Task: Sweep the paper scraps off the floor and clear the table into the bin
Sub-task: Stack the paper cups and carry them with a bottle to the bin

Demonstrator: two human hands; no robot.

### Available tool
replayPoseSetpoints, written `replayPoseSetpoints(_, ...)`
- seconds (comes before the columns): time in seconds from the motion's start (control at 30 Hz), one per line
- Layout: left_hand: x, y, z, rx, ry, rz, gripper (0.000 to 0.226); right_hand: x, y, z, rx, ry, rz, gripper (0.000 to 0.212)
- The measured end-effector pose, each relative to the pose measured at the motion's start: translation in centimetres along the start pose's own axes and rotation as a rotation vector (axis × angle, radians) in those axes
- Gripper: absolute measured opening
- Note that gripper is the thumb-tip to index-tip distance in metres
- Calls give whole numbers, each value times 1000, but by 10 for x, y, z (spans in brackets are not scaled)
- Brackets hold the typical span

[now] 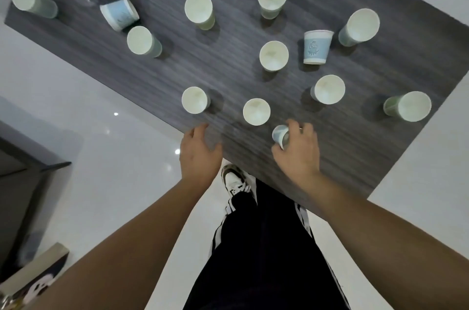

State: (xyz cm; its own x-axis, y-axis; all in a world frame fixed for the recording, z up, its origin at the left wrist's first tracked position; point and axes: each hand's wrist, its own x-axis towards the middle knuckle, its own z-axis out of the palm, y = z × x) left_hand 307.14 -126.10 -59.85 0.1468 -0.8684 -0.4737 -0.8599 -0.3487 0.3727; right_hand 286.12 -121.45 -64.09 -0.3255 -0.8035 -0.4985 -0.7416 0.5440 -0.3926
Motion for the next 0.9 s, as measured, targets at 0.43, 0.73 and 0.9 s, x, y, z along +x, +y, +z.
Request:
replayPoseSetpoints(0.43, -1, -33, 5, 22, -54, -86, 51, 55, -82, 6, -355, -92, -355, 55)
replayPoseSetpoints(0.73, -4, -64, -2, -52, -95, -245, 54, 51, -98, 25, -458, -273, -324, 62)
replayPoseSetpoints(0.9, 2, -69, -11, -94, -44, -235, 53, 48, -133, 16, 17, 86, -479, 63)
